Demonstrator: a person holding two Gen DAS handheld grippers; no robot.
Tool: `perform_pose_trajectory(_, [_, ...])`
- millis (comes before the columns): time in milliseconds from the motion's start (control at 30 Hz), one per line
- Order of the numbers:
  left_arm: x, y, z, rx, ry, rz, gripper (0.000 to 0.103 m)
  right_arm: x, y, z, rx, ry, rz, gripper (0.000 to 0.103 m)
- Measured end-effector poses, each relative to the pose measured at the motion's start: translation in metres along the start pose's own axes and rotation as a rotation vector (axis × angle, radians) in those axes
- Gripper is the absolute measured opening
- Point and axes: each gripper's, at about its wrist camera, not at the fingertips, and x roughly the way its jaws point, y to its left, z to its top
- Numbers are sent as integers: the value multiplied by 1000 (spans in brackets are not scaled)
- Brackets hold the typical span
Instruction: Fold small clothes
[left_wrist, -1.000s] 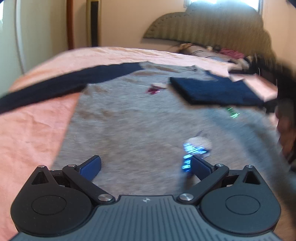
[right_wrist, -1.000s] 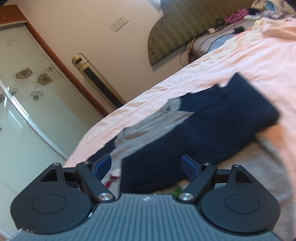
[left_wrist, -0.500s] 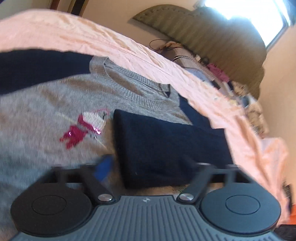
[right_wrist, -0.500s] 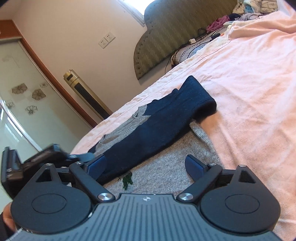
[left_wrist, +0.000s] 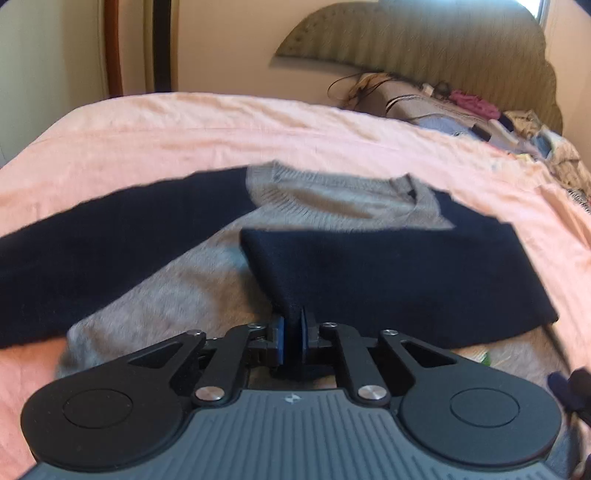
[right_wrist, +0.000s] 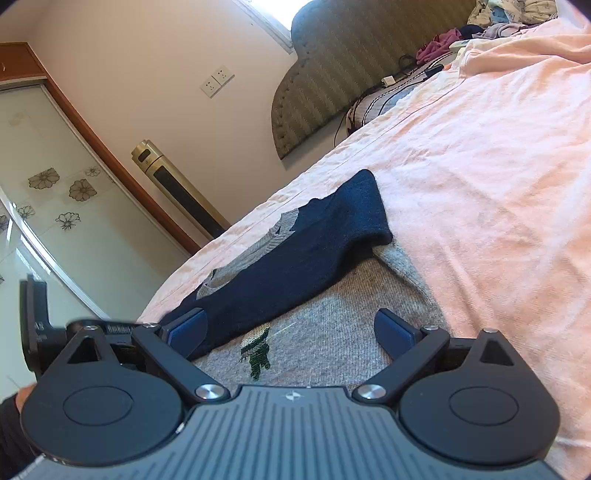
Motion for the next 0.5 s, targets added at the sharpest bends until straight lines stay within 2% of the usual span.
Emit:
perform_pose_trajectory(33, [-6,3,-3,-18,-32,21,21,0,0,0,1,0,-2,96])
perform_pose_trajectory(67, [-14,5,-6,-42,-79,35,23,-1,2,2,-1,3,-13,96])
perform_pose_trajectory(100, [-22,8,-9,-60,-137,27,25,-2,5,5,-7,10,-28,96])
perform_pose_trajectory(167, [-37,8,-15,-73,-231,-37,32,-2,17,22,-21,6,-15,97])
perform_pose_trajectory(200, [-39,5,-15,-67,-252,-77,46,1,25,36,-41,-3,-1,97])
perform_pose_trajectory(233, [-37,-1,-13,-54,-253,-105,70,8,35,51,-77,-18,-4,99])
perform_pose_trajectory(267, [-29,-9,-10,-39,-238,-118,79,17,44,64,-114,-25,-23,102])
perform_pose_trajectory(333, [-13,-17,-9,-33,-193,-133,81,53,59,85,-224,25,-102,103])
perform_pose_trajectory(400, [14,-18,-9,-65,-79,-161,81,93,66,90,-339,110,-200,103])
perform_pose_trajectory(500, [19,-19,-17,-12,-120,-130,82,141,51,82,-395,248,-318,100])
